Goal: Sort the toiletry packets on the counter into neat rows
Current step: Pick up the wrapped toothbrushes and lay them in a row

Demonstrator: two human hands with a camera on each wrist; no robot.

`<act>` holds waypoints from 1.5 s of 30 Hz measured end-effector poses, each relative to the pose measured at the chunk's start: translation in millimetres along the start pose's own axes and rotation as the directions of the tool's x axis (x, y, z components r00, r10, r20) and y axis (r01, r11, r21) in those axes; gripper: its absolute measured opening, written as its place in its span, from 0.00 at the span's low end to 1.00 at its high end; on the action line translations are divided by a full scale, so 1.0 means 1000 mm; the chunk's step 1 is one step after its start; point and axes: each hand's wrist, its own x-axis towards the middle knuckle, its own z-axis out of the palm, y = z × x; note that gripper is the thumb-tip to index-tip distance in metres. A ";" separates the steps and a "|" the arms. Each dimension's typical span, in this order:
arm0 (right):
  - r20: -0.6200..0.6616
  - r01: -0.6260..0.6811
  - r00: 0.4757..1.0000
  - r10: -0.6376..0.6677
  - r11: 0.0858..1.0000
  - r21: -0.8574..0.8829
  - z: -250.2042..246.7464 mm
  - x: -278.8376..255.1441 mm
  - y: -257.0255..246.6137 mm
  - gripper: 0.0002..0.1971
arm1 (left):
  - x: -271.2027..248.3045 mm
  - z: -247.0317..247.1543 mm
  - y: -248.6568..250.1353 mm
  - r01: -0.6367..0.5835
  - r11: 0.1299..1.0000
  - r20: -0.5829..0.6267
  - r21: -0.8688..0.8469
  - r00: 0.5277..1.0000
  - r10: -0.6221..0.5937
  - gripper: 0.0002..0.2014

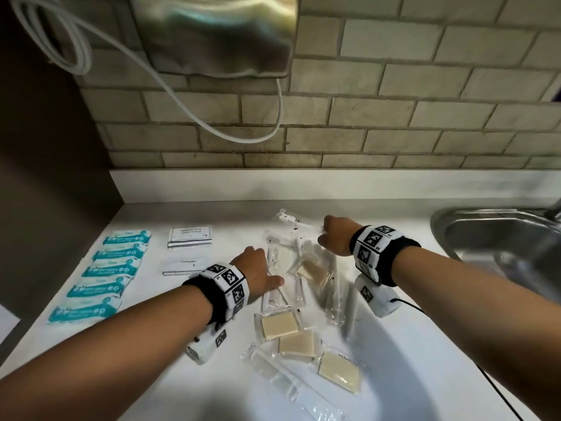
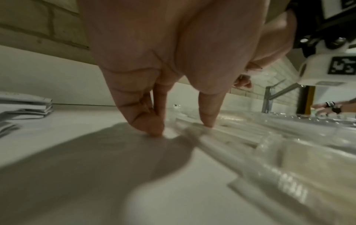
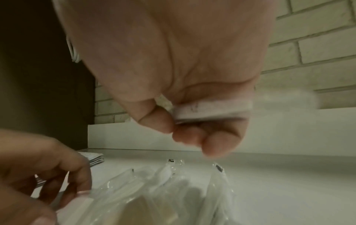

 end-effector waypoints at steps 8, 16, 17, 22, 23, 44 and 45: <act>0.070 -0.051 0.996 0.050 0.999 0.018 0.029 -0.028 0.023 0.28 | 0.001 0.002 0.028 0.108 0.990 0.072 -0.088 0.992 -0.101 0.12; 0.059 -0.154 0.987 0.148 0.982 0.113 0.062 -0.028 0.040 0.28 | -0.003 -0.011 0.060 0.275 0.959 0.103 -0.068 0.958 -0.268 0.50; 0.072 -0.176 0.983 0.168 0.976 0.126 0.061 -0.030 0.042 0.31 | -0.006 -0.014 0.060 0.282 0.958 0.111 -0.050 0.955 -0.275 0.45; -0.056 -0.148 0.981 0.185 0.906 0.397 0.041 -0.032 0.060 0.21 | -0.008 -0.026 0.048 0.275 0.951 0.242 -0.141 0.941 -0.236 0.12; -0.093 -0.125 0.978 0.187 0.882 0.454 0.035 -0.033 0.064 0.20 | -0.008 -0.027 0.048 0.307 0.935 0.248 -0.176 0.933 -0.259 0.13; 0.060 -0.234 0.970 0.235 0.972 -0.015 0.049 -0.032 0.101 0.09 | 0.048 -0.017 0.070 0.209 0.874 -0.114 -0.439 0.952 -0.285 0.25; 0.018 -0.259 0.966 0.258 0.964 0.068 0.047 -0.027 0.098 0.13 | 0.049 -0.014 0.070 0.228 0.881 -0.092 -0.414 0.953 -0.289 0.24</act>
